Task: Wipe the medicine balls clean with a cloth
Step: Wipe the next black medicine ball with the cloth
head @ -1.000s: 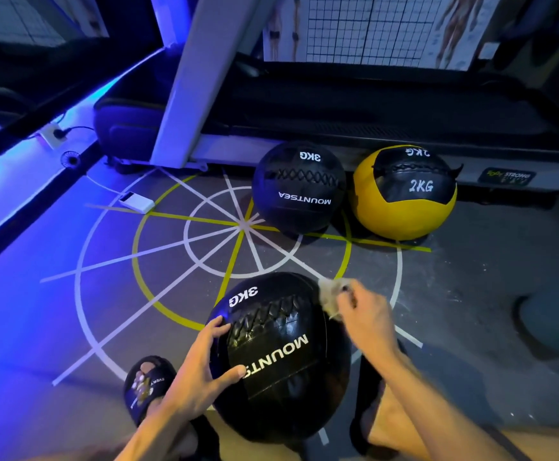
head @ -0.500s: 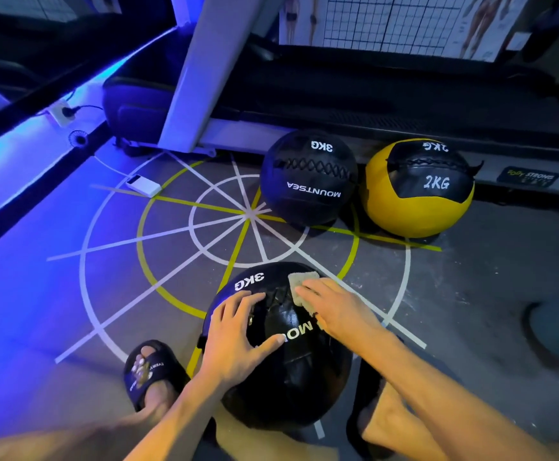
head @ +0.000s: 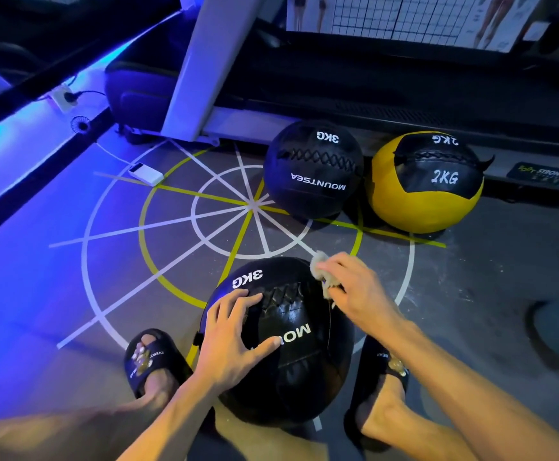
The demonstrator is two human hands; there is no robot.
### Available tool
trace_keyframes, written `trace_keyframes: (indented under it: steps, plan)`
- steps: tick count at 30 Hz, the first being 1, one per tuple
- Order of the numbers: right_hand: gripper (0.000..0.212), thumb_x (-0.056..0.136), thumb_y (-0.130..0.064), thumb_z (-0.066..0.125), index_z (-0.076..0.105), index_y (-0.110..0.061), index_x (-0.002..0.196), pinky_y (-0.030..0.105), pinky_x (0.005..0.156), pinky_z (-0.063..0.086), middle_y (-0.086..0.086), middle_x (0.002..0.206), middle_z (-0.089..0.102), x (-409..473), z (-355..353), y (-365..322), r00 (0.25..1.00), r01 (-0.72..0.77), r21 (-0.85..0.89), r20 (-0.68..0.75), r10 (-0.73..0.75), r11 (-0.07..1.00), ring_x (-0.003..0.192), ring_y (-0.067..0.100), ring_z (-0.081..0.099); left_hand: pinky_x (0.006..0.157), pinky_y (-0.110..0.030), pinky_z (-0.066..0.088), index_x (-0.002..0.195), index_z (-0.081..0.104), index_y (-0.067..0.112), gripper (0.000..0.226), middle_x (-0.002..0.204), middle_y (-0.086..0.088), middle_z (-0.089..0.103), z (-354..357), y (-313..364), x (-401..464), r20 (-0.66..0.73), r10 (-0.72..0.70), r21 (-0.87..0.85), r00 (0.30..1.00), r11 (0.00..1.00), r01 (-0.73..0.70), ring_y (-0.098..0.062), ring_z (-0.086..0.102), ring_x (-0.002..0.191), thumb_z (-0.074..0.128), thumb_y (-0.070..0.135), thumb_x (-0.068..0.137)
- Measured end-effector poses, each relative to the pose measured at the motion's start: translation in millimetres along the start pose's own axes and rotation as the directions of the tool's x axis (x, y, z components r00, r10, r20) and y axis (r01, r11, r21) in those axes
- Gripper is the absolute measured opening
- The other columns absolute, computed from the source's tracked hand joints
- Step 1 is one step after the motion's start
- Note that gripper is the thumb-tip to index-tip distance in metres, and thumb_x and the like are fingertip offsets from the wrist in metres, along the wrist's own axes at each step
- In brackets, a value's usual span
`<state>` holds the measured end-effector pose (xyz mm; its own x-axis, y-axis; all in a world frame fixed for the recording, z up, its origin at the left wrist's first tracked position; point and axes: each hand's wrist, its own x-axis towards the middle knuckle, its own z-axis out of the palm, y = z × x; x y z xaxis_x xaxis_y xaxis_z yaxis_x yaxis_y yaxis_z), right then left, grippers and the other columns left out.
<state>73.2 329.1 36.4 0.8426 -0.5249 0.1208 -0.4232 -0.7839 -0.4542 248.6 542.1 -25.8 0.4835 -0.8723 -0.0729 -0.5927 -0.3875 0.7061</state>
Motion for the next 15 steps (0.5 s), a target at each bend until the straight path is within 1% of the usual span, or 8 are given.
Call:
trace_keyframes:
  steps: [1,3,4,7,9,11,13,15]
  plan:
    - [0.032,0.095,-0.008,0.06,0.065,-0.019,0.125,0.038,0.091,0.05,-0.005,0.122,0.056,1.7,2.9,-6.9,0.999,0.025,-0.015,0.032,-0.025,1.0,0.11,0.017,0.05,0.121,-0.044,0.029,0.149,0.034,0.05,0.09,0.15,0.03,0.022,-0.1,0.0,-1.3,-0.001,0.002,0.003,1.0,1.0,-0.002,-0.008,0.015,0.147,0.057,0.09,0.072]
    - [0.038,0.097,-0.012,0.058,0.059,-0.02,0.134,0.037,0.099,0.048,-0.006,0.135,0.051,1.5,15.9,-17.6,0.971,0.093,-0.095,0.229,-0.07,0.991,0.121,0.017,0.043,0.12,-0.043,0.029,0.148,0.035,0.05,0.089,0.15,0.03,0.022,-0.7,1.2,-3.6,-0.005,0.015,0.006,1.0,1.0,-0.015,-0.008,0.016,0.146,0.057,0.09,0.072]
    - [0.038,0.096,-0.013,0.058,0.058,-0.018,0.134,0.039,0.098,0.049,-0.004,0.136,0.05,0.1,22.4,-19.6,0.959,0.119,-0.121,0.27,-0.083,0.986,0.123,0.018,0.041,0.12,-0.041,0.029,0.146,0.035,0.051,0.088,0.149,0.031,0.022,-1.4,2.1,-4.4,-0.006,0.02,0.003,1.0,1.0,-0.02,-0.007,0.015,0.146,0.058,0.09,0.071]
    - [0.033,0.094,-0.017,0.063,0.06,-0.015,0.127,0.043,0.089,0.054,-0.001,0.127,0.055,-5.8,29.0,-12.0,0.955,0.189,-0.193,0.262,-0.135,0.963,0.115,0.022,0.047,0.117,-0.035,0.028,0.141,0.035,0.055,0.085,0.145,0.033,0.023,-1.5,4.0,-7.0,-0.003,0.03,-0.005,1.0,1.0,-0.03,-0.003,0.013,0.144,0.059,0.091,0.068]
    - [0.033,0.092,-0.019,0.066,0.062,-0.015,0.124,0.042,0.087,0.055,-0.001,0.123,0.058,-15.2,30.8,-7.9,0.949,0.224,-0.178,0.263,-0.173,0.958,0.113,0.023,0.051,0.115,-0.031,0.025,0.139,0.036,0.056,0.084,0.144,0.037,0.022,0.3,3.2,-11.9,0.001,0.049,0.0,0.999,0.999,-0.049,0.003,0.01,0.142,0.061,0.091,0.067]
    - [0.037,0.09,-0.018,0.068,0.061,-0.014,0.125,0.039,0.088,0.055,-0.002,0.124,0.058,-25.9,31.0,-6.4,0.952,0.236,-0.148,0.234,-0.197,0.96,0.112,0.023,0.052,0.115,-0.031,0.025,0.138,0.037,0.055,0.084,0.144,0.036,0.022,3.0,2.5,-16.6,-0.008,0.057,-0.007,0.998,0.998,-0.057,0.008,0.008,0.14,0.061,0.092,0.066]
    - [0.037,0.087,-0.018,0.067,0.06,-0.017,0.123,0.036,0.085,0.055,-0.005,0.12,0.056,-39.4,33.7,-5.8,0.96,0.225,-0.11,0.193,-0.202,0.968,0.108,0.019,0.051,0.116,-0.033,0.026,0.138,0.039,0.054,0.086,0.146,0.031,0.025,2.4,3.0,-18.2,-0.008,0.056,-0.013,0.998,0.998,-0.056,0.004,0.01,0.141,0.06,0.093,0.065]
    - [0.033,0.086,-0.025,0.058,0.06,-0.022,0.119,0.03,0.085,0.051,-0.009,0.114,0.054,-54.6,35.4,-9.1,0.956,0.219,-0.067,0.214,-0.2,0.974,0.103,0.015,0.049,0.117,-0.034,0.027,0.139,0.04,0.053,0.087,0.147,0.028,0.026,0.9,3.2,-19.7,-0.007,0.053,-0.016,0.999,0.998,-0.054,0.0,0.012,0.142,0.061,0.092,0.065]
